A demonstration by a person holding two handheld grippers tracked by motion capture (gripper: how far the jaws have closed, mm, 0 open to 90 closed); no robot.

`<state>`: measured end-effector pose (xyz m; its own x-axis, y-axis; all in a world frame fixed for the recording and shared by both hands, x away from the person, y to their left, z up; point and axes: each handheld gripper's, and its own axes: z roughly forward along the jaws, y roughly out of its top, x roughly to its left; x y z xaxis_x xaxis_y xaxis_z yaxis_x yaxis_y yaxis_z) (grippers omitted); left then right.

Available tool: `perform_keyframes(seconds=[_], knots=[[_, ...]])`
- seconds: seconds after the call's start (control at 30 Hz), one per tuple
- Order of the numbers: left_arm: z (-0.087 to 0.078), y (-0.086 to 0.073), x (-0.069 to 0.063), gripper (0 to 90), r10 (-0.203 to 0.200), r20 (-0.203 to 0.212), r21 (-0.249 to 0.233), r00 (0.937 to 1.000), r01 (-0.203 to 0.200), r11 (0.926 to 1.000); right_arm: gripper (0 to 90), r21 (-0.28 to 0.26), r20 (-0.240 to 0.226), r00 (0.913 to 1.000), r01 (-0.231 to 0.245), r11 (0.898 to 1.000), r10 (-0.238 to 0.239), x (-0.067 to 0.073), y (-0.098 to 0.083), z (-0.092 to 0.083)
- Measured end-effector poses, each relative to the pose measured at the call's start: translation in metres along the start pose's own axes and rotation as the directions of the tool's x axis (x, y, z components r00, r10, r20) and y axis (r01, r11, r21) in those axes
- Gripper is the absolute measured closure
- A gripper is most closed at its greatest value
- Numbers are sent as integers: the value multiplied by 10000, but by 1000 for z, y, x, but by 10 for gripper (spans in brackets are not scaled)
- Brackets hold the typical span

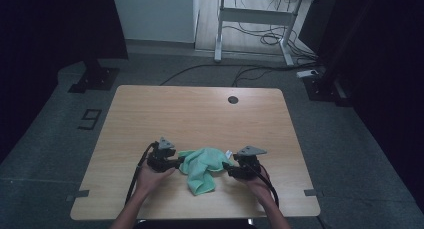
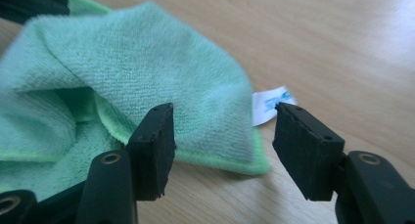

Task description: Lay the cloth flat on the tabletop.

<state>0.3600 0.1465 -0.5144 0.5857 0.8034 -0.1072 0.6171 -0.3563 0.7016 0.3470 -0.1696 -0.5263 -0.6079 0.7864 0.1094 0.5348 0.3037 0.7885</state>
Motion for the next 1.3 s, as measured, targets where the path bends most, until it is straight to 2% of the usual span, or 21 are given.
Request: perform_keyframes(seconds=[0.07, 0.2, 0.3, 0.4, 0.5, 0.53, 0.57, 0.63, 0.67, 0.7, 0.77, 0.87, 0.9, 1.03, 1.07, 1.1, 1.3], knots=[[3, -1, 1, 491, -85, 153, 34, 9998, 84, 10000, 403, 206, -2, 10000, 43, 9998, -43, 2, -1, 8], [9, -2, 2, 497, -100, 173, 72, 9998, 99, 9999, 404, 538, 128, 9997, 206, 9983, -213, 5, -3, 17], [12, -2, 2, 571, -149, 257, 26, 9996, 148, 9999, 420, 645, 301, 9991, 284, 9975, -304, 5, -4, 19], [19, -3, 2, 686, -75, 603, 91, 9982, 70, 9999, 451, 816, 501, 9979, 359, 9960, -401, 7, -6, 23], [21, -3, 0, 810, 45, 640, 86, 9979, -50, 10000, 548, 859, 725, 9954, 572, 9947, -635, 8, -8, 25], [21, -3, 0, 837, 45, 640, 86, 9979, -50, 10000, 548, 859, 725, 9954, 572, 9947, -635, 8, -8, 25], [19, -3, -1, 861, 28, 623, 6, 9981, -28, 10000, 661, 828, 750, 9958, 463, 9955, -525, 7, -8, 24], [16, -2, 1, 875, 11, 604, -119, 9982, -3, 9999, 745, 812, 748, 9959, 442, 9957, -503, 4, -9, 23], [16, -2, 1, 879, 11, 604, -119, 9982, -3, 9999, 745, 812, 748, 9959, 442, 9957, -503, 4, -9, 23], [12, -1, 2, 882, -67, 623, -273, 9980, 85, 9996, 806, 834, 754, 9963, 338, 9959, -402, 2, -9, 21], [6, 1, 4, 883, -112, 684, -399, 9976, 140, 9991, 827, 793, 764, 9962, 352, 9962, -413, 1, -9, 18], [-1, 3, 4, 883, -80, 767, -522, 9970, 120, 9986, 832, 636, 761, 9962, 381, 9972, -429, 0, -8, 13], [-10, 7, 5, 883, -53, 844, -721, 9964, 114, 9973, 833, 325, 860, 9954, 407, 9986, -434, 0, -6, 3], [-31, 14, 5, 882, 68, 986, -1146, 9951, 46, 9934, 833, -273, 1058, 9933, 491, 9984, -460, -2, 1, -15], [-31, 14, 5, 882, 68, 986, -1146, 9951, 46, 9934, 834, -476, 1075, 9932, 497, 9976, -444, -2, 3, -21], [-43, 17, 4, 881, 170, 1075, -1400, 9941, -17, 9902, 835, -701, 1085, 9931, 527, 9962, -449, -1, 5, -27], [-81, 23, -7, 881, 655, 1136, -2074, 9914, -409, 9774, 840, -1955, 886, 9937, 850, 9770, -687, 10, 20, -64]])
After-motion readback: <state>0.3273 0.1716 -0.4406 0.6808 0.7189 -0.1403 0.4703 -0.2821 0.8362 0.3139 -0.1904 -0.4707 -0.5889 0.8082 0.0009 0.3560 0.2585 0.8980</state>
